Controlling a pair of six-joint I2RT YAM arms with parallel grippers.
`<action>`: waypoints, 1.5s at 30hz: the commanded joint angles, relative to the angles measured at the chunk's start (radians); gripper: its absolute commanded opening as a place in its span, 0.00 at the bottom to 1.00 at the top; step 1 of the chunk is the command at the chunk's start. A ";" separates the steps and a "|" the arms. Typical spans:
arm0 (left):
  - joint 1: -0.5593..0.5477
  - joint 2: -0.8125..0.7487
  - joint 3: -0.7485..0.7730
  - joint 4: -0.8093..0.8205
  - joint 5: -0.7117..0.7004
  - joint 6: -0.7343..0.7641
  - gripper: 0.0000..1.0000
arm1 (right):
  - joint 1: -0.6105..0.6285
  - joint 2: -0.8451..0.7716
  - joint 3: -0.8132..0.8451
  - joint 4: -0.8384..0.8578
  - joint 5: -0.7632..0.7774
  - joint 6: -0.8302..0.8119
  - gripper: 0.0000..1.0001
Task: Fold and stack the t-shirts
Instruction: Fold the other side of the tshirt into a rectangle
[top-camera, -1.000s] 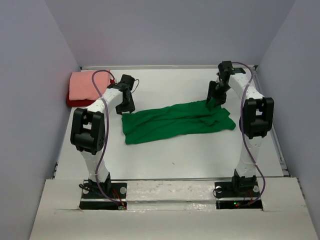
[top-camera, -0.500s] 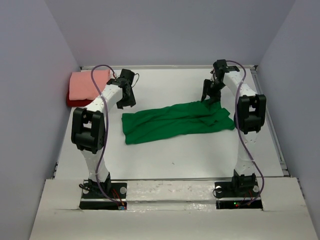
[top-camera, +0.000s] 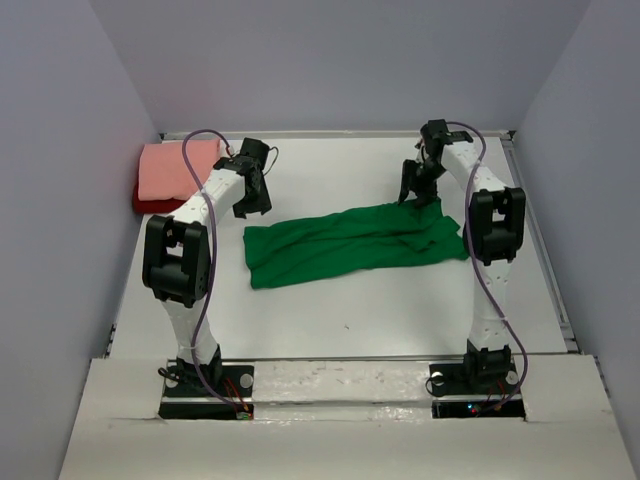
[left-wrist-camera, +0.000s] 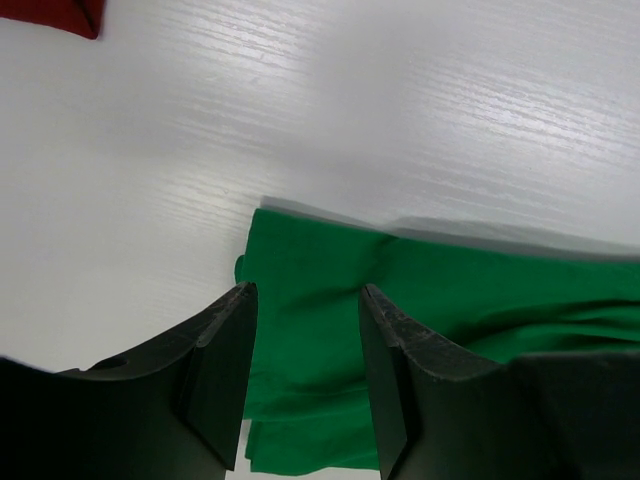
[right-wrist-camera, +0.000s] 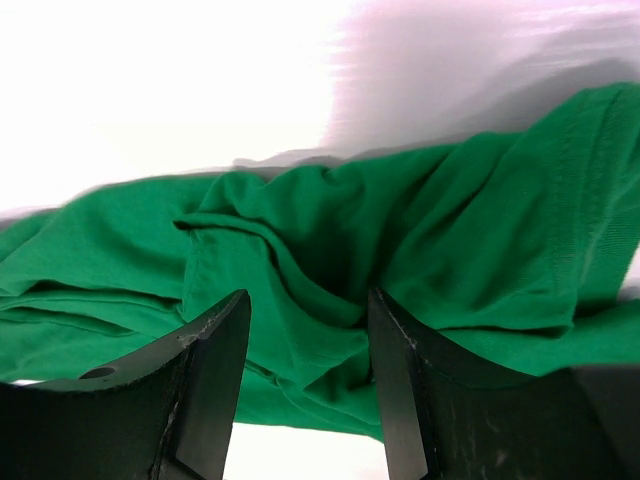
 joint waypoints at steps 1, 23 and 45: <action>0.001 -0.047 0.023 -0.016 0.003 0.012 0.55 | 0.019 -0.037 -0.024 -0.002 0.009 -0.005 0.55; 0.018 -0.067 -0.003 -0.004 0.017 0.014 0.00 | 0.067 -0.167 -0.207 0.085 0.149 0.064 0.00; 0.019 -0.077 -0.003 -0.010 0.024 0.043 0.00 | 0.116 -0.501 -0.501 0.085 0.195 0.083 0.00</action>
